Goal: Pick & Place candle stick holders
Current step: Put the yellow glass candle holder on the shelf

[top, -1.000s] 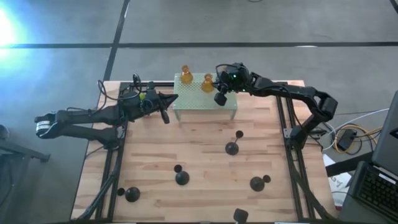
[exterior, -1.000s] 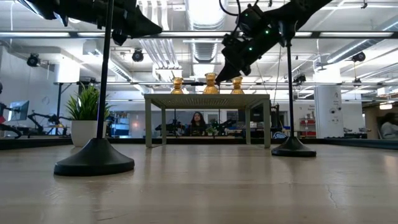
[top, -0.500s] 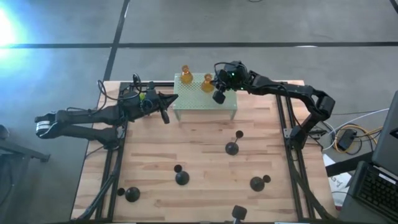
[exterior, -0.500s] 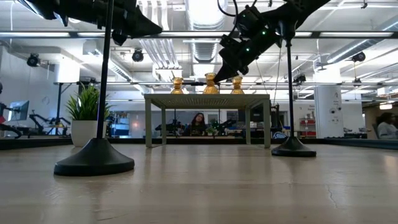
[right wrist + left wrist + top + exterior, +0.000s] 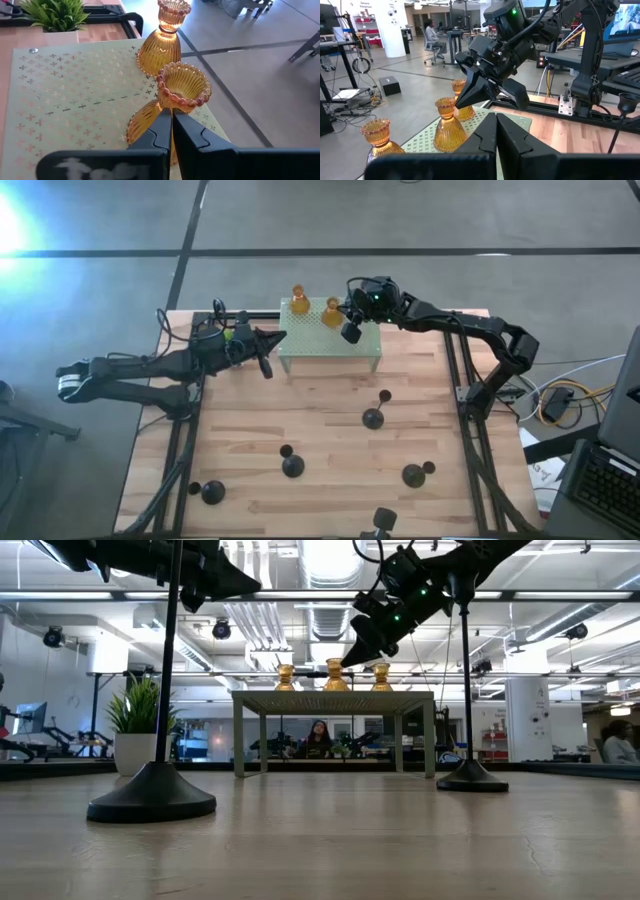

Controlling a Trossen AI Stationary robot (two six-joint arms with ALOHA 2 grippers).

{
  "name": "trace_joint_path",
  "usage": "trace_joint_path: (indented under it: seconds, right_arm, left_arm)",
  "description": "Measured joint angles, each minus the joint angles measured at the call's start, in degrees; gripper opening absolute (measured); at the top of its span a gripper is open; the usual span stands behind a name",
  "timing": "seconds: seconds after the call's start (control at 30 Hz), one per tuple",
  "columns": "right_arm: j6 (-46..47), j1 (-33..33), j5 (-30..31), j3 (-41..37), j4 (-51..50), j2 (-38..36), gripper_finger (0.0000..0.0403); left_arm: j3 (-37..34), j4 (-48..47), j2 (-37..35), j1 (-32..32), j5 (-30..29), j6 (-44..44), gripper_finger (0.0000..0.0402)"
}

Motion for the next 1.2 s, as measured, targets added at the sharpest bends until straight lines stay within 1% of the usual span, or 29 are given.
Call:
trace_joint_path:
  seconds: [0.3, 0.5, 0.7, 0.83, 0.93, 1.0, 1.07, 1.2]
  right_arm:
    - [-0.74, -0.35, 0.19, 0.00, 2.89, 0.00, 0.0008]
    - [-0.76, -0.83, 0.19, 0.00, 2.70, 0.00, 0.0008]
    - [-0.53, -0.72, 0.17, -0.02, -1.19, -1.67, 0.0008]
    - [0.55, 0.00, 0.16, 0.00, -4.43, -3.54, 0.0008]
    - [1.59, 1.51, -1.31, 0.00, -4.93, -3.80, 0.0008]
    - [1.99, 2.87, -1.97, 0.00, -5.06, -3.80, 0.0008]
    - [1.38, 4.30, -1.08, 0.00, -5.29, -3.85, 0.0008]
    - [-0.53, 6.14, 4.67, -0.07, -7.85, -6.69, 0.0008]
  left_arm:
    - [0.07, 0.36, 0.00, 0.00, 0.01, 0.00, 0.0006]
    - [0.09, 0.35, 0.00, 0.00, 0.01, 0.00, 0.0007]
    - [0.09, 0.28, 0.02, 0.04, -0.09, -1.40, 0.0005]
    - [0.09, -0.70, 0.04, 0.17, -1.41, -1.61, 0.0006]
    - [0.09, -0.61, 0.04, 0.18, -1.67, -1.62, 0.0004]
    - [0.09, -0.65, 0.04, 0.17, -3.36, -1.62, 0.0003]
    - [0.10, -1.13, 0.33, 0.23, -6.33, -1.56, 0.0002]
    - [0.11, -1.77, 2.79, 1.00, -9.28, -1.91, 0.0002]
